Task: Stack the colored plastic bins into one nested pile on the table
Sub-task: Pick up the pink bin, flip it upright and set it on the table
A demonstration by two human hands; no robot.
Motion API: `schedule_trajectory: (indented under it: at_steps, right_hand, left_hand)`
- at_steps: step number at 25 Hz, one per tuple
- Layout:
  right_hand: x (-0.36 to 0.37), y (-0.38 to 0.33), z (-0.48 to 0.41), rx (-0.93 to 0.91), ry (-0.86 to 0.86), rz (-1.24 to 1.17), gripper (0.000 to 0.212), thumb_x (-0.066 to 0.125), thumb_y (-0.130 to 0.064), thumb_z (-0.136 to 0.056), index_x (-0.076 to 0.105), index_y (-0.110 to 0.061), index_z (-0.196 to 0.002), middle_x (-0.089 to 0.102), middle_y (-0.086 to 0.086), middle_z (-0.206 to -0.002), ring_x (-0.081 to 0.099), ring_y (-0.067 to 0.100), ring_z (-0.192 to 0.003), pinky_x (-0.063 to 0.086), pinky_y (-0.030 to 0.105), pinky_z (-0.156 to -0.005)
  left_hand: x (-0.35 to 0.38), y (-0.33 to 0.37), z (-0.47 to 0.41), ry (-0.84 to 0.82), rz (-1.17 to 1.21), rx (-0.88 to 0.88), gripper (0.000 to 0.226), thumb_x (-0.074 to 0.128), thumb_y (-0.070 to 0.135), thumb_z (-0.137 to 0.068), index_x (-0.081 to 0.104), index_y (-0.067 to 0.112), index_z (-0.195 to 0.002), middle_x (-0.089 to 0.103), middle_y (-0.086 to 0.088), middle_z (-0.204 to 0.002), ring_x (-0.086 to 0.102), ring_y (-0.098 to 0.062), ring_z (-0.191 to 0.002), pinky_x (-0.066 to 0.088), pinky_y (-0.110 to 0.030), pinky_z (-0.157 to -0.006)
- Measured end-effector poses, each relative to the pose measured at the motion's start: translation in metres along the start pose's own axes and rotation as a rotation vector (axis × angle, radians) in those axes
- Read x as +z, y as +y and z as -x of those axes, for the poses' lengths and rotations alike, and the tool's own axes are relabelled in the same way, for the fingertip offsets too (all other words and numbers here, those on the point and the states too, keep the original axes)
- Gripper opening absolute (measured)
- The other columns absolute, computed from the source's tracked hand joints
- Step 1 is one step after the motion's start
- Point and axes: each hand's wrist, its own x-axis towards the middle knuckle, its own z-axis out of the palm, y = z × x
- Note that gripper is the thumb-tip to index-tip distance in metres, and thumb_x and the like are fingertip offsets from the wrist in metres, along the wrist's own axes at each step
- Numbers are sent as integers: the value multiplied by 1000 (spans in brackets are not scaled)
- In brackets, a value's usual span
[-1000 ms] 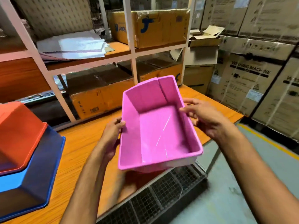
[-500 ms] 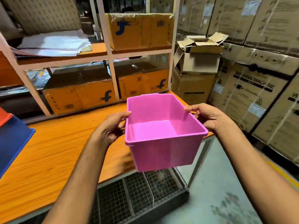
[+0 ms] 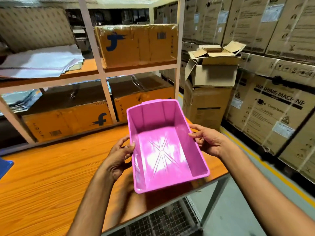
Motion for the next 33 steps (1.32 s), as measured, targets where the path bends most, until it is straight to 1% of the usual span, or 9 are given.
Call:
schedule_trajectory:
  at_steps: [4,7,9,12,15,17,20,23,33]
  right_hand:
    - [-19,-28,-53,46,-34,-9,48,50,13,-93,73,-18,-120,73,6,-95,68,10,-51,52,19,-42]
    - [-35,-51,-97,104,-84,12,44,46,12,-95,70,-15,-119,74,6,-84,64,16,-62,54,23,-46]
    - [-46,-66,-126,142,-101,61,43,43,12,-96,68,-10,-122,74,5,-78,55,17,-60,47,22,-51]
    - [-60,-87,-164,177,-136,106,38,41,11,-97,70,-9,-111,73,6,-72,62,13,-51,51,20,-47]
    - [-67,-99,-194,206,-121,164,39,39,10,-97,71,-10,-108,63,6,-80,49,12,-62,47,17,-45]
    - [-68,-104,-210,223,-118,201,40,38,10,-97,70,-11,-108,61,6,-78,44,11,-56,40,16,-38]
    - [-69,-103,-223,243,-114,206,41,36,10,-98,68,-12,-109,66,4,-60,47,7,-34,36,14,-28]
    - [-70,-98,-226,253,-92,199,41,39,8,-98,69,-13,-118,64,5,-75,54,9,-49,48,17,-35]
    - [-61,-97,-224,194,-30,172,44,40,8,-101,62,-6,-137,63,7,-87,58,8,-31,40,16,-29]
  left_hand:
    - [32,10,-39,79,34,-10,40,67,7,-95,63,30,-128,76,0,-99,67,-19,-101,51,-52,-100]
    - [63,20,-70,168,36,-42,35,63,6,-98,63,22,-129,73,-1,-96,64,-14,-87,48,-48,-104]
    - [84,25,-88,220,37,-72,32,58,5,-100,66,20,-128,68,-1,-90,58,-11,-76,50,-42,-98]
    - [111,30,-118,253,-16,-72,32,51,9,-104,66,17,-131,55,-1,-80,45,-6,-57,45,-30,-79]
    - [130,30,-141,347,-21,-38,29,52,15,-106,68,19,-130,59,4,-81,49,-7,-68,44,-27,-71]
    - [140,27,-152,391,-32,-22,30,51,15,-106,68,22,-129,63,8,-82,51,-7,-71,43,-25,-67]
    - [143,20,-163,430,-66,-32,33,49,13,-105,66,21,-132,63,8,-80,51,-7,-68,44,-23,-65]
    - [140,15,-173,454,-123,-19,35,48,10,-105,66,18,-135,65,8,-81,51,-7,-63,47,-23,-55]
    - [136,18,-185,439,-91,-33,33,47,16,-107,68,23,-132,68,7,-87,55,-9,-71,48,-25,-57]
